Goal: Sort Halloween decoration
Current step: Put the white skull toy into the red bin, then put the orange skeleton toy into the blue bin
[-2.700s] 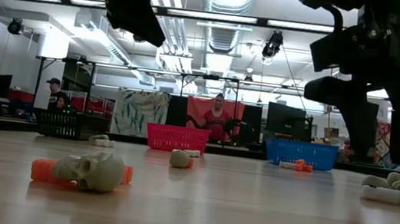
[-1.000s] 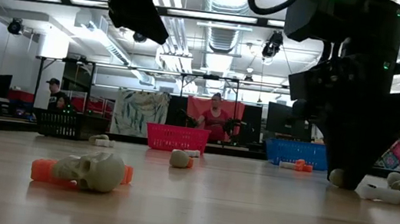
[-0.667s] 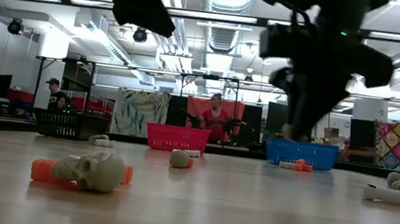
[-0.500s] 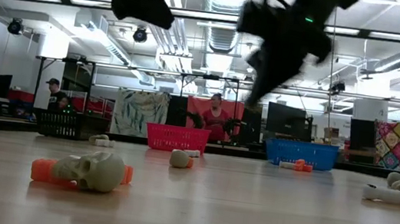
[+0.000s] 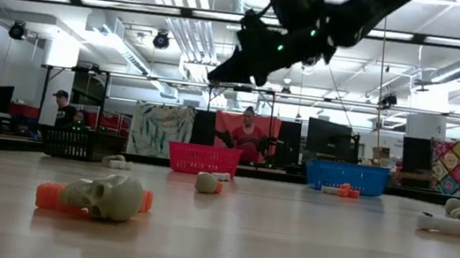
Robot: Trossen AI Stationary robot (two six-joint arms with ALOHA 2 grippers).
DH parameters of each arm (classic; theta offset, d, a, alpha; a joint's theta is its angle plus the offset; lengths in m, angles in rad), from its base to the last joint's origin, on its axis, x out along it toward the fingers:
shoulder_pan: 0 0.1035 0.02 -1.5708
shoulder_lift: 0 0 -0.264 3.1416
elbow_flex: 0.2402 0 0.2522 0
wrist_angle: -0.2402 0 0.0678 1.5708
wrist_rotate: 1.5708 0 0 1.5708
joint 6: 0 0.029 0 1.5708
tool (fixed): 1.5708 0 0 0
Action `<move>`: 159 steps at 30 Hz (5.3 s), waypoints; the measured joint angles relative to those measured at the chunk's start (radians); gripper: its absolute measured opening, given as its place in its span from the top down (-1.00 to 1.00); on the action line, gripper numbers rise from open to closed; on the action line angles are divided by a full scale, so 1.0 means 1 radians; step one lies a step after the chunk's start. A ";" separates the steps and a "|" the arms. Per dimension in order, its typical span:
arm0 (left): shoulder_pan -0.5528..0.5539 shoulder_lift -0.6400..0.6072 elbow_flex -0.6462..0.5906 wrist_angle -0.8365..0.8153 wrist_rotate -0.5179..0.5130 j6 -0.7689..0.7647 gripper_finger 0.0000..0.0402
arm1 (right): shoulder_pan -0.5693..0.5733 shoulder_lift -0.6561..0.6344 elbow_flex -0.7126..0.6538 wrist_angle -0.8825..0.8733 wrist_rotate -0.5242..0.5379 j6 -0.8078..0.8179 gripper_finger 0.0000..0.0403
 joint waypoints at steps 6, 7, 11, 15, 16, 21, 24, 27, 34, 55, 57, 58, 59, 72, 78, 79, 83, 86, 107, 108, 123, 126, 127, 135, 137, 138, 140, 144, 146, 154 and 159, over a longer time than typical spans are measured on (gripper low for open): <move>0.000 -0.025 0.000 -0.007 0.000 0.007 0.40 | -0.098 0.130 0.000 0.241 0.002 0.125 0.65; 0.000 -0.027 0.000 -0.008 0.000 0.008 0.40 | -0.111 0.149 0.000 0.261 0.002 0.143 0.65; 0.000 -0.032 0.000 -0.014 -0.001 0.008 0.40 | -0.147 0.216 0.001 0.271 0.002 0.202 0.65; 0.000 -0.031 0.000 -0.015 -0.001 0.021 0.40 | -0.160 0.246 0.032 0.158 0.002 0.202 0.65; 0.000 -0.030 0.000 -0.017 -0.001 0.024 0.40 | -0.160 0.248 0.047 0.104 0.006 0.190 0.65; 0.001 -0.024 -0.001 -0.018 -0.002 0.032 0.40 | -0.159 0.255 0.149 -0.173 0.067 0.136 0.65; 0.001 -0.024 -0.001 -0.015 -0.025 0.041 0.40 | -0.159 0.255 0.196 -0.296 0.122 0.117 0.65; 0.002 -0.024 -0.001 -0.018 -0.037 0.042 0.40 | -0.159 0.255 0.220 -0.341 0.124 0.110 0.65; 0.002 -0.024 -0.001 -0.030 -0.037 0.041 0.40 | -0.157 0.255 0.231 -0.349 0.121 0.109 0.51; -0.008 -0.024 -0.002 -0.225 -0.016 -0.171 0.40 | -0.135 0.175 0.231 -0.374 0.041 0.152 0.47; -0.020 -0.022 -0.002 -0.275 -0.016 -0.231 0.40 | -0.124 0.148 0.231 -0.398 0.038 0.151 0.49; -0.028 -0.020 -0.002 -0.295 -0.015 -0.257 0.40 | -0.118 0.132 0.231 -0.414 0.037 0.151 0.50; -0.039 -0.017 -0.002 -0.314 -0.016 -0.282 0.40 | -0.110 0.119 0.231 -0.434 0.038 0.148 0.51; -0.235 0.091 -0.002 -0.474 0.057 -0.460 0.40 | 0.047 -0.010 0.230 -0.656 0.038 0.120 0.58; -0.327 0.141 -0.002 -0.586 0.075 -0.614 0.40 | 0.137 -0.021 0.229 -0.746 0.038 0.133 0.58; -0.340 0.152 -0.002 -0.612 0.092 -0.653 0.40 | 0.150 -0.021 0.229 -0.761 0.038 0.136 0.59; -0.395 0.204 -0.002 -0.670 0.184 -0.770 0.40 | 0.203 -0.021 0.229 -0.831 0.039 0.157 0.59; -0.440 0.255 -0.002 -0.669 0.214 -0.820 0.39 | 0.237 -0.021 0.229 -0.865 0.038 0.174 0.59; -0.532 0.522 -0.002 -0.667 0.320 -0.952 0.08 | 0.321 -0.021 0.228 -0.873 0.040 0.214 0.59; -0.534 0.525 -0.002 -0.667 0.320 -0.952 0.08 | 0.321 -0.021 0.228 -0.873 0.040 0.215 0.59; -0.566 0.533 -0.002 -0.667 0.332 -1.052 0.08 | 0.321 -0.021 0.228 -0.865 0.040 0.225 0.59; -0.572 0.533 -0.002 -0.666 0.332 -1.063 0.08 | 0.321 -0.021 0.228 -0.864 0.040 0.225 0.59; -0.572 0.533 -0.002 -0.666 0.333 -1.068 0.08 | 0.321 -0.021 0.228 -0.864 0.039 0.225 0.59; -0.588 0.533 -0.036 -0.658 0.342 -1.116 0.12 | 0.323 -0.021 0.228 -0.865 0.038 0.238 0.59; -0.589 0.533 -0.046 -0.643 0.344 -1.131 0.14 | 0.324 -0.021 0.228 -0.865 0.038 0.238 0.59; -0.590 0.533 -0.051 -0.634 0.346 -1.140 0.15 | 0.324 -0.021 0.229 -0.865 0.038 0.238 0.59; -0.593 0.533 -0.063 -0.620 0.352 -1.146 0.16 | 0.326 -0.021 0.228 -0.865 0.039 0.238 0.59; -0.594 0.533 -0.089 -0.566 0.361 -1.147 0.16 | 0.326 -0.021 0.229 -0.865 0.039 0.240 0.59; -0.594 0.533 -0.098 -0.563 0.360 -1.152 0.16 | 0.326 -0.021 0.228 -0.865 0.039 0.239 0.59; -0.595 0.531 -0.136 -0.550 0.361 -1.172 0.16 | 0.326 -0.021 0.228 -0.865 0.040 0.239 0.59; -0.595 0.531 -0.136 -0.546 0.361 -1.171 0.25 | 0.326 -0.021 0.229 -0.865 0.040 0.238 0.59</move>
